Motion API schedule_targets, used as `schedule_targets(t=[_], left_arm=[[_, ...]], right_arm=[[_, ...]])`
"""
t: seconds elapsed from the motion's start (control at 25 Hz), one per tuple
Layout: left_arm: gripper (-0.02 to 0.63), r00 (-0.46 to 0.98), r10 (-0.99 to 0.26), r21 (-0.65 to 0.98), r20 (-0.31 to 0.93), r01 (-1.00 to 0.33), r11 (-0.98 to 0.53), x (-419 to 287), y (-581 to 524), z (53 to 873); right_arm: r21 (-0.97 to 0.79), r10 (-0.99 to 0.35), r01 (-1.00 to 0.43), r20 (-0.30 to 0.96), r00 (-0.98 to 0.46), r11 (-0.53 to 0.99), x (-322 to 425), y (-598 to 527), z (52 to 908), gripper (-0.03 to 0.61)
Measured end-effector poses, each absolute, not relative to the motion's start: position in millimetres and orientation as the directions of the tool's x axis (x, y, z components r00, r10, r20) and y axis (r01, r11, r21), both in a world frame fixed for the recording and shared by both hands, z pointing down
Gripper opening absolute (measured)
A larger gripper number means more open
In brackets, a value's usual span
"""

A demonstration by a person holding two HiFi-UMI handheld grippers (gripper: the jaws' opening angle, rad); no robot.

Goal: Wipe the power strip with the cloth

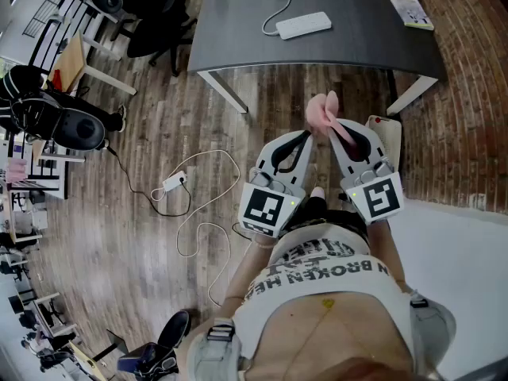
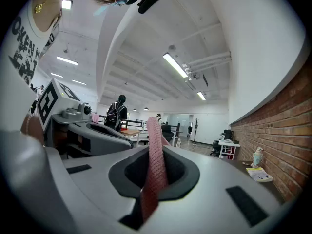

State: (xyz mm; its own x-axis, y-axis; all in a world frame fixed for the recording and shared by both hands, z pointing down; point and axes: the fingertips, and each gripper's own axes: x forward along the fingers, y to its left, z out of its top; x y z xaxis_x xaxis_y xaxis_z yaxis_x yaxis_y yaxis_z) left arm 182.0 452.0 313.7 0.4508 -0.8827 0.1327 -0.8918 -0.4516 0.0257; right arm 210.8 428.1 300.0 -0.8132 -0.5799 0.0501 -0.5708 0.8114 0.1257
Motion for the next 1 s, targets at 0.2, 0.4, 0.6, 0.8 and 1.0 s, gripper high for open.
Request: schedule_targets(t=[0.2, 0.4, 0.6, 0.8, 1.0], left_arm=[[0.008, 0.441, -0.889, 0.03, 0.125, -0.897, -0.441, 189.8, 446.9, 316.0], [0.008, 0.441, -0.889, 0.048, 0.123, -0.897, -0.439, 202.1, 444.4, 323.0], [0.008, 0.457, -0.879, 0.059, 0.138, -0.89, -0.453, 208.0, 438.1, 325.6], [0.008, 0.465, -0.875, 0.06, 0.135, -0.885, -0.461, 198.7, 420.8, 327.0], [0.008, 0.512, -0.851, 0.058, 0.115, -0.859, -0.509, 195.5, 389.2, 324.9]], right_arm=[[0.094, -0.563, -0.559, 0.023, -0.826, 0.824, 220.6, 424.1, 301.0, 0.017], [0.085, -0.56, -0.556, 0.036, -0.828, 0.827, 233.1, 417.8, 310.4, 0.017], [0.067, -0.566, -0.563, 0.051, -0.823, 0.824, 237.9, 408.9, 313.2, 0.017], [0.07, -0.576, -0.573, 0.046, -0.816, 0.817, 229.0, 392.9, 312.8, 0.017], [0.076, -0.591, -0.588, 0.044, -0.805, 0.806, 217.1, 367.9, 312.5, 0.017]])
